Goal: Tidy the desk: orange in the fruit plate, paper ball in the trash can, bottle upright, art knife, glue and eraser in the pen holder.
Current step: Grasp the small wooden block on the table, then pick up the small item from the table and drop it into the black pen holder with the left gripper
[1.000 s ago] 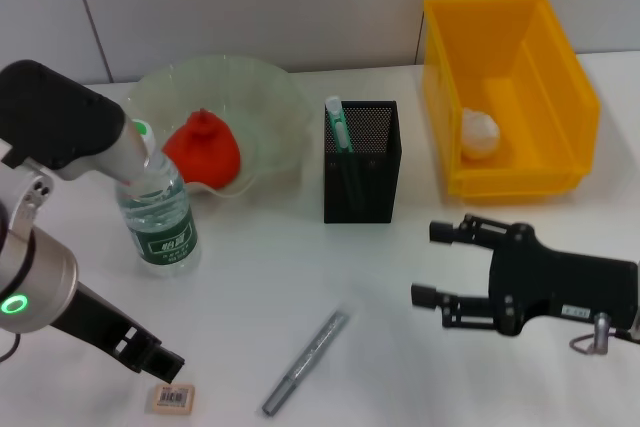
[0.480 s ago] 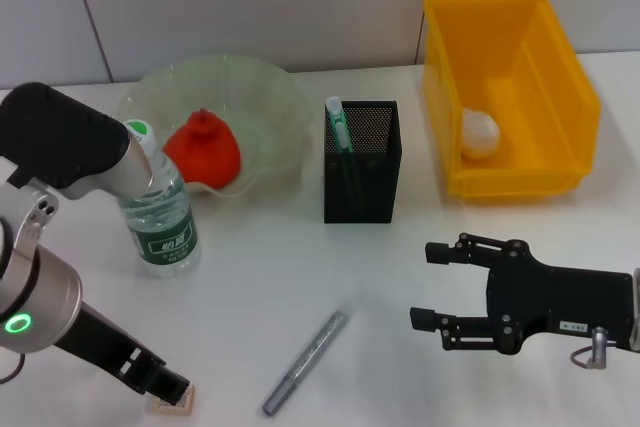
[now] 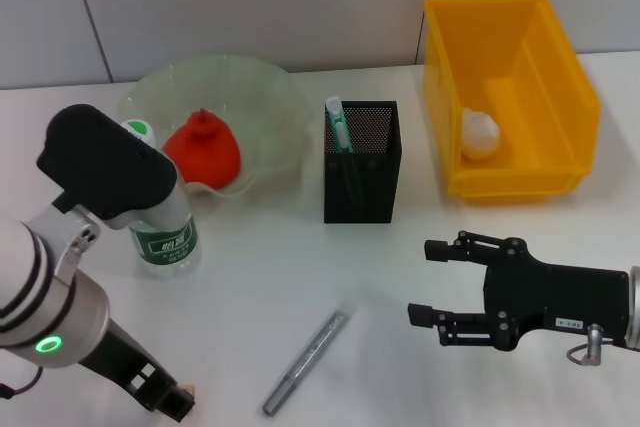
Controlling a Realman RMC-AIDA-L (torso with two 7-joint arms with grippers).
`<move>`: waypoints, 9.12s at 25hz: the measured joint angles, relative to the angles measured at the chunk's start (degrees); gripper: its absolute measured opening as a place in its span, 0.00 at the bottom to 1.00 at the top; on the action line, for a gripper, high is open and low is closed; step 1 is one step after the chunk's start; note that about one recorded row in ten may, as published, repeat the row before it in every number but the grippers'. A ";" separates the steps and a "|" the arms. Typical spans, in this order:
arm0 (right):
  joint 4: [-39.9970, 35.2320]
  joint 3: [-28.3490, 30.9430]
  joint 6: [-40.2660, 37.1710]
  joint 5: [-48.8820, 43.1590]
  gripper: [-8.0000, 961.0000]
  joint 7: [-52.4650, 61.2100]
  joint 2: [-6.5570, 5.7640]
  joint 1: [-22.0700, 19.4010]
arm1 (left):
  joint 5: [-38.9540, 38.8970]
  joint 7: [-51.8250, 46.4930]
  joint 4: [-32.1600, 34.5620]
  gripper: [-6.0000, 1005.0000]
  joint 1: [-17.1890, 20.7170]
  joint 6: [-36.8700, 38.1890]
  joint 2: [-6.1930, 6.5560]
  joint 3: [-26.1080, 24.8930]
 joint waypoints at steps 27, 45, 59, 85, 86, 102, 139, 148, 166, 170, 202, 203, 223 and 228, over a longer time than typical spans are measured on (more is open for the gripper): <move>-2.38 0.10 2.72 0.39 0.85 -0.02 0.10 1.48 | 7.01 -0.08 2.10 0.80 2.74 -5.71 -0.05 12.13; -3.15 0.00 4.31 0.43 0.85 -0.01 0.10 2.16 | 7.50 0.31 0.82 0.79 2.78 -7.80 -0.09 14.77; -4.22 -0.02 5.05 0.43 0.85 -0.36 0.19 3.15 | 7.52 0.37 -1.89 0.79 2.12 -8.95 -0.09 15.26; -4.47 0.01 5.67 0.37 0.85 -0.63 0.18 3.61 | 7.49 0.76 -3.22 0.58 1.62 -8.80 -0.03 15.61; -4.47 0.00 5.67 0.37 0.85 -0.63 0.18 3.61 | 7.48 0.82 -3.32 0.58 1.62 -8.80 -0.02 15.61; -4.34 0.00 5.58 0.42 0.85 -0.63 0.18 3.69 | 7.73 0.85 -4.25 0.55 1.12 -8.91 -0.12 15.92; -4.55 0.25 9.58 0.36 0.85 -0.69 0.18 3.15 | 5.49 -0.08 3.07 0.39 -0.11 -17.69 -0.09 12.08; -5.23 0.45 10.24 0.31 0.85 -0.71 0.10 3.14 | 3.72 0.37 3.99 0.33 -0.48 -19.66 -0.09 10.05; -6.62 0.44 11.57 0.42 0.85 -1.58 0.17 3.15 | 1.64 -0.13 -4.25 0.36 -5.70 -23.33 -0.09 9.87; -6.65 0.45 11.59 0.42 0.85 -1.73 0.14 3.11 | 0.10 -0.13 -7.21 0.42 -5.72 -26.64 -0.09 9.87; -7.52 -0.03 13.08 0.28 0.85 -3.04 0.19 2.99 | -7.11 -0.10 -17.94 0.64 -5.40 -32.95 -0.09 6.39; -7.52 -0.03 13.08 0.28 0.85 -3.04 0.19 2.99 | -7.11 -0.10 -17.94 0.64 -5.40 -32.95 -0.09 6.39; -7.53 0.04 13.19 0.37 0.85 -3.03 0.18 3.17 | -7.41 0.17 -21.33 0.64 -5.51 -37.22 -0.09 6.89; -8.13 0.01 13.76 0.38 0.85 -3.03 0.19 3.37 | -9.18 0.53 -23.51 0.64 -5.66 -39.12 -0.09 6.91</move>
